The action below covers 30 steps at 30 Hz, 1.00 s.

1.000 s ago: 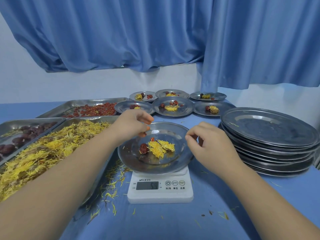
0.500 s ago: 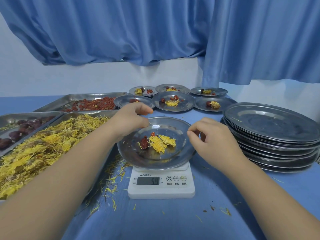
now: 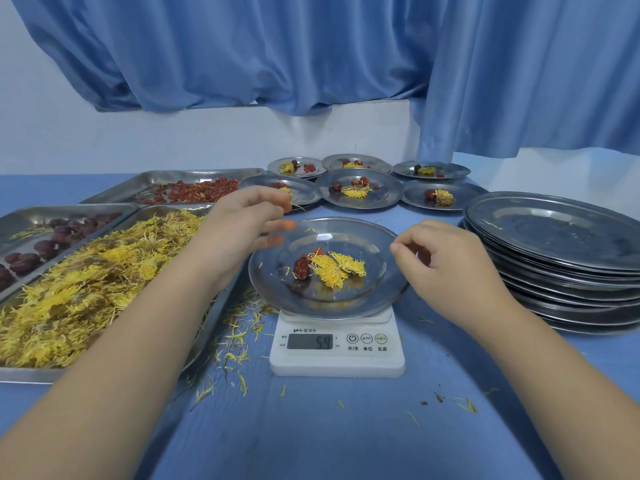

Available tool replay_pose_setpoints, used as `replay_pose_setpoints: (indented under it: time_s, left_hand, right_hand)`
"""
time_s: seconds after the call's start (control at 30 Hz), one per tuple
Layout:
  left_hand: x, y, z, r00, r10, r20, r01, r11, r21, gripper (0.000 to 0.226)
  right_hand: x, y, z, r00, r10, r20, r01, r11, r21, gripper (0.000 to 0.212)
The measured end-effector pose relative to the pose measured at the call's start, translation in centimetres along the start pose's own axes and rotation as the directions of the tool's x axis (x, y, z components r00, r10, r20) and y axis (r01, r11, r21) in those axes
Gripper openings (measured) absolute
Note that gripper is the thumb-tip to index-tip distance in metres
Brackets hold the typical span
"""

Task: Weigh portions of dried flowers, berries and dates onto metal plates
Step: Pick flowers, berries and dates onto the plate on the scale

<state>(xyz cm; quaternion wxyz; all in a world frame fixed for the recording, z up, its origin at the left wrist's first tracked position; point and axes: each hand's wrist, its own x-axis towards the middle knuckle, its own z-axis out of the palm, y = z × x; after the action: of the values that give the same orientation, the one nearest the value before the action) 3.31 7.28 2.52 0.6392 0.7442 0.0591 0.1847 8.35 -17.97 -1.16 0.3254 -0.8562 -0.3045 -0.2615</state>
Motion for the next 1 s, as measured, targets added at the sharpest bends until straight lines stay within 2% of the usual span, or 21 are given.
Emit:
replay_pose_setpoints:
  time_s: [0.13,0.2,0.43,0.5,0.57,0.63,0.73,0.8,0.87,1.0]
  left_hand:
    - [-1.1,-0.7,-0.4,0.978,0.025,-0.206,-0.033,0.999,-0.038,0.019]
    - [-1.5,-1.1,-0.3,0.962,0.028,-0.272,-0.037,0.999,-0.030,0.019]
    - [-2.4,-1.6,0.1,0.967,0.022,-0.254,-0.019,1.000,0.015,0.015]
    - [-2.3,-1.5,0.1,0.967,0.014,-0.254,-0.013,1.000,0.006,0.015]
    - [-2.3,-1.5,0.0,0.967,-0.006,-0.254,0.002,1.000,-0.015,0.014]
    - [-2.2,-1.6,0.0,0.970,-0.032,-0.242,0.025,0.999,-0.031,0.014]
    - [-2.4,-1.6,0.1,0.979,-0.048,-0.199,0.040,0.998,-0.043,0.013]
    - [-2.5,-1.5,0.2,0.981,-0.047,-0.187,0.038,0.998,-0.051,0.013]
    - [-2.6,-1.5,0.1,0.980,-0.051,-0.191,0.036,0.996,-0.081,0.013]
    - [-2.6,-1.3,-0.1,0.979,-0.104,-0.175,0.064,0.974,-0.219,0.020]
  right_hand:
    - [-0.2,0.0,0.0,0.998,0.043,-0.042,-0.042,0.999,0.010,0.032]
    - [-0.2,0.1,0.1,0.993,0.105,-0.050,-0.105,0.994,0.007,0.032]
    - [-0.3,0.9,0.1,0.935,0.348,0.066,-0.344,0.937,-0.056,0.027]
    - [-0.3,0.9,0.1,0.904,0.412,0.112,-0.416,0.909,0.008,0.027]
    - [-0.2,0.7,0.1,0.854,0.483,0.192,-0.511,0.849,0.138,0.027]
    - [-0.2,0.7,0.0,0.793,0.540,0.281,-0.597,0.782,0.181,0.026]
    - [-0.2,0.6,-0.4,0.637,0.612,0.468,-0.744,0.646,0.168,0.031]
    - [-0.2,0.4,-0.7,0.550,0.601,0.580,-0.812,0.549,0.201,0.032]
    - [-0.1,0.1,-1.0,0.516,0.549,0.657,-0.840,0.473,0.264,0.027]
    - [-0.3,-0.3,-0.9,0.529,0.492,0.691,-0.846,0.364,0.388,0.017]
